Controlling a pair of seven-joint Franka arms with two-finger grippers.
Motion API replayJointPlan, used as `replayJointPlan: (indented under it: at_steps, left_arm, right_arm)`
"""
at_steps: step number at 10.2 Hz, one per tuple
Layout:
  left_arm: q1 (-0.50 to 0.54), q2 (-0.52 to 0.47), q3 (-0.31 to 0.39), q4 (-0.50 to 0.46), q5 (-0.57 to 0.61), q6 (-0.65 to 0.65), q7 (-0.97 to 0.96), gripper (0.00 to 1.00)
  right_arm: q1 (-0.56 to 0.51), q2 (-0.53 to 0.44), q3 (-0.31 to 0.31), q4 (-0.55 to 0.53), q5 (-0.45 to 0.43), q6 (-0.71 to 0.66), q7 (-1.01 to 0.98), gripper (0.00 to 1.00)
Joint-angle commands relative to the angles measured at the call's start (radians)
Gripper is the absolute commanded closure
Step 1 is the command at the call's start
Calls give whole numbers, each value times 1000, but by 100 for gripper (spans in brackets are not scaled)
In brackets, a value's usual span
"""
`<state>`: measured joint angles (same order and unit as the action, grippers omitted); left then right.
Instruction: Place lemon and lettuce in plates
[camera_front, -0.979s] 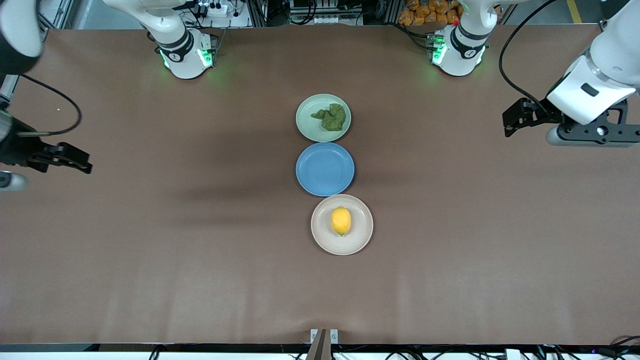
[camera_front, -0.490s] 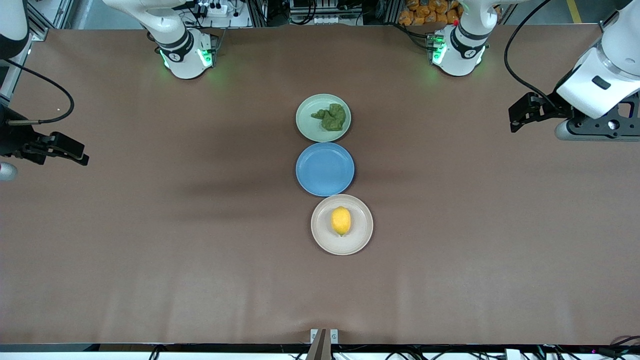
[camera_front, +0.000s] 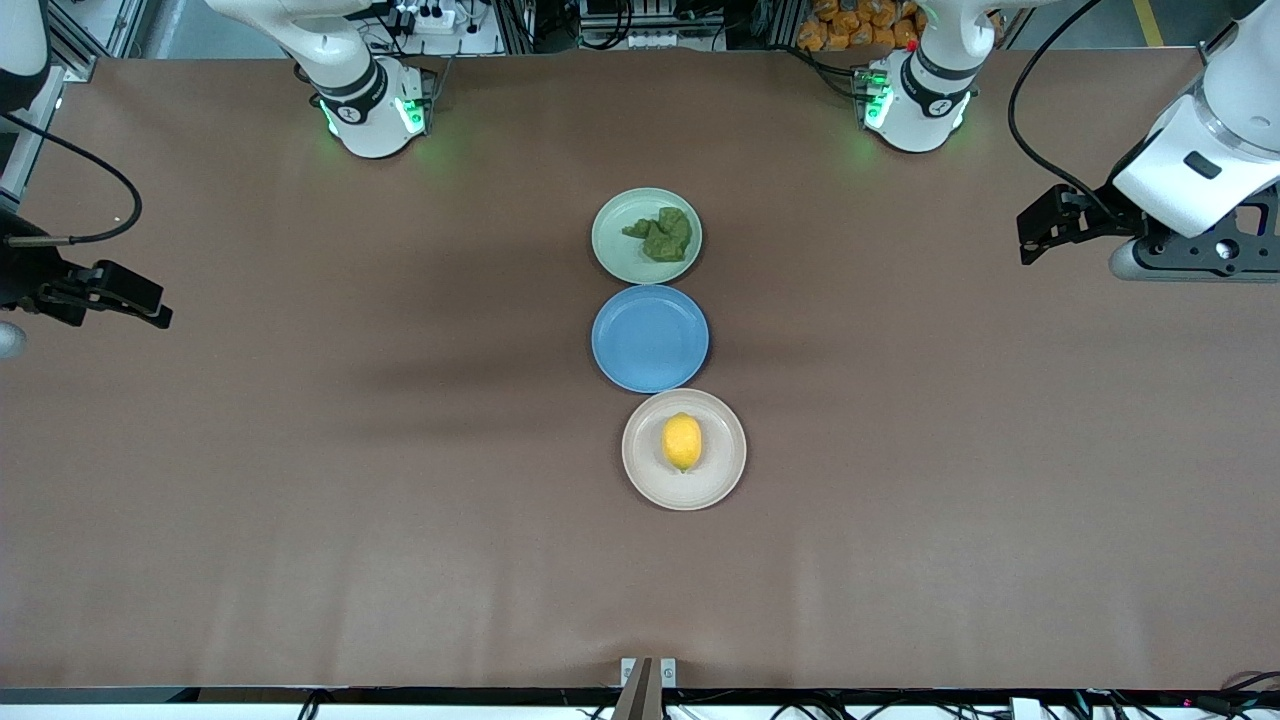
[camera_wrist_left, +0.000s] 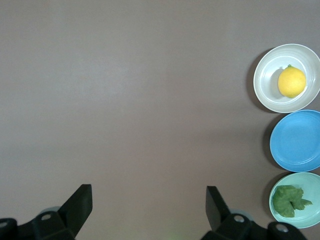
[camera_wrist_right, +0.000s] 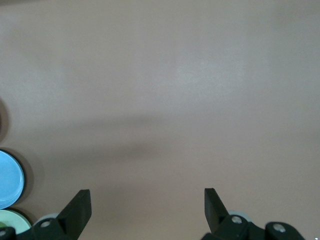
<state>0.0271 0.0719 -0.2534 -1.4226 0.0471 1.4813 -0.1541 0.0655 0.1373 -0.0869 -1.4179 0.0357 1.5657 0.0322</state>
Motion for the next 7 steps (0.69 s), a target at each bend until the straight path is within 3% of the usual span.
replayJointPlan:
  at_steps: [1,7]
  left_arm:
    - [4,-9,3,8,-26,-19,25,0]
    - [5,-15,3,8,-27,-19,25,0]
  right_arm:
    - [7,-19,-8,-9,12,-10,0,0]
    - [4,-21,-11,-10,9,-12,0,0]
